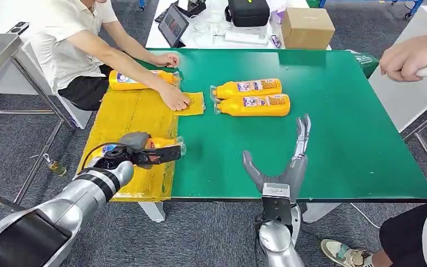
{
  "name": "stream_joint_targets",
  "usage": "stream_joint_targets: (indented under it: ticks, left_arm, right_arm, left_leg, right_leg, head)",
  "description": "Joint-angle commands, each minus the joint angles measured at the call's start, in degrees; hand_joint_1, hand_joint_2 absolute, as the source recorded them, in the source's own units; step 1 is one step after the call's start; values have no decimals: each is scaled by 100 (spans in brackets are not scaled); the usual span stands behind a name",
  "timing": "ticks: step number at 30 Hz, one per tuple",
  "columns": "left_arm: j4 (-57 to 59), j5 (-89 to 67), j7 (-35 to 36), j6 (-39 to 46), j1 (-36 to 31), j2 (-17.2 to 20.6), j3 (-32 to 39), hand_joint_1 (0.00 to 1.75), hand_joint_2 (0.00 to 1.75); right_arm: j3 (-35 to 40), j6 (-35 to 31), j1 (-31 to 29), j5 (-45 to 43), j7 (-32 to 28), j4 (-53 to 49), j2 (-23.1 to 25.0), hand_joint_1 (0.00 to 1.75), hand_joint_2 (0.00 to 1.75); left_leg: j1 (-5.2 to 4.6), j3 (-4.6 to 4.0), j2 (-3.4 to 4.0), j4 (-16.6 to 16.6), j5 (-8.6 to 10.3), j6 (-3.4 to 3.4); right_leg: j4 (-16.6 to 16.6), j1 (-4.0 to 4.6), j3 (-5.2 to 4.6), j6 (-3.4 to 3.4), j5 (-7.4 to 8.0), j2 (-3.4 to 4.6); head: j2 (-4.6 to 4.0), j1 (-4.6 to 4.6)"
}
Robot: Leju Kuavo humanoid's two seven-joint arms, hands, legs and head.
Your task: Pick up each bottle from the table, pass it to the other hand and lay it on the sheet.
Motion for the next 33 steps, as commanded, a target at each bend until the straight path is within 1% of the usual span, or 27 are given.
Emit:
stream_joint_targets:
  ticks: [1,3,4,5,6,7,9,11,12,15,17,19,21,22,25,27,30,31,33]
  left_arm:
    - [800,-94,405,-710,-215,-71,204,175,175]
    - [800,-94,399,-701,-197,-72,242,175,175]
    - [791,-91,403,-656,-179,-74,297,171,175]
    - [774,147,263,-693,-123,-88,568,136,175]
    - [759,177,157,-707,-102,-90,634,7,175]
    - [738,386,-67,-768,-65,-123,884,0,175]
    - [707,538,-448,-1007,-67,-162,1049,0,175]
    - [654,310,-616,-1145,-165,-190,803,2,175]
    - [577,396,-703,-1025,-156,-257,912,0,175]
    - [512,344,-791,-962,-167,-389,867,0,175]
    - [396,417,-1257,-1091,-152,-484,856,0,175]
    - [384,416,-1257,-1084,-151,-505,852,0,175]
    - [384,416,-1257,-1084,-151,-505,852,0,175]
    - [323,454,-1527,-1195,-130,-502,802,0,175]
    - [139,640,-1915,-1273,-67,-558,810,0,175]
    - [-189,669,-2124,-1056,44,-572,662,0,175]
    - [-494,490,-2181,-657,137,-555,314,0,175]
    - [-659,506,-2176,-363,227,-566,327,0,175]
    - [-882,515,-2176,-39,372,-574,356,0,175]
  right_arm:
    - [142,154,-453,-90,57,823,-43,0,175]
    - [143,166,-474,-94,57,878,-41,0,175]
    - [143,182,-481,-101,58,901,-41,0,175]
    - [142,194,-476,-113,57,938,-43,0,175]
    - [139,201,-468,-134,55,968,-45,0,175]
    - [126,193,-452,-176,24,1008,-49,0,175]
    - [131,186,-435,-265,-49,1100,-74,0,175]
    - [130,192,-422,-346,-107,1178,-81,0,175]
    - [117,176,-410,-370,-136,1202,-79,0,175]
    - [110,156,-380,-389,-164,1195,-92,0,175]
    - [87,121,-351,-428,-197,1184,-96,0,175]
    - [85,118,-344,-435,-203,1184,-99,0,175]
    - [85,118,-344,-435,-203,1184,-99,0,175]
    - [109,89,-335,-485,-221,1184,-122,0,175]
    - [152,32,-284,-579,-221,1177,-175,0,175]
    - [222,-104,-237,-655,-221,1146,-263,0,175]
    - [198,-177,-171,-679,-221,1074,-313,0,175]
    - [152,-175,-143,-666,-221,1051,-305,0,175]
    - [108,-180,-103,-585,-221,1021,-297,0,175]
  left_leg:
    - [2,7,17,-3,-3,8]
    - [1,6,15,-4,-3,9]
    - [1,3,11,-2,-2,7]
    - [1,8,11,-8,-1,11]
    - [-1,6,10,-6,-2,8]
    - [1,8,16,-8,-3,11]
    - [0,10,13,-11,-1,12]
    - [2,7,6,-10,0,11]
    - [0,7,-2,-8,0,11]
    - [-1,0,-17,-4,2,10]
    - [0,-7,-14,-3,2,13]
    - [-1,-11,-29,-4,6,16]
    - [-2,-8,-23,-4,3,16]
    - [-3,-11,-26,-3,4,13]
    - [-4,-16,-23,-1,3,11]
    - [-3,-14,-34,-5,5,14]
    - [-1,-17,-36,-4,3,19]
    - [-4,-23,-30,-1,3,15]
    - [-3,-25,-29,-1,2,17]
  right_leg:
    - [-6,5,3,-10,3,9]
    - [-7,5,4,-11,2,6]
    - [-4,4,-1,-9,1,4]
    - [-10,5,6,-13,2,2]
    - [-7,2,3,-9,2,6]
    - [-11,6,6,-13,3,9]
    - [-14,4,8,-14,4,4]
    - [-14,7,8,-14,3,-3]
    - [-11,4,10,-12,0,-9]
    - [-8,1,8,-6,-3,-27]
    - [-9,3,5,-8,-1,-25]
    - [-11,2,6,-9,-4,-37]
    - [-11,0,6,-11,-3,-30]
    - [-10,-1,4,-9,-3,-33]
    - [-7,-3,-2,-8,-2,-30]
    - [-11,-1,1,-11,-4,-43]
    - [-14,2,4,-13,-6,-49]
    - [-8,-2,-8,-8,-4,-39]
    - [-10,-1,-10,-10,-4,-39]
  head:
    - [0,2]
    - [0,4]
    - [0,-2]
    - [0,4]
    - [0,2]
    - [0,2]
    - [0,0]
    - [0,2]
    - [0,-2]
    - [0,0]
    - [0,2]
    - [0,0]
    - [0,2]
    - [0,2]
    - [0,0]
    - [0,-2]
    - [0,2]
    - [0,0]
    - [0,2]
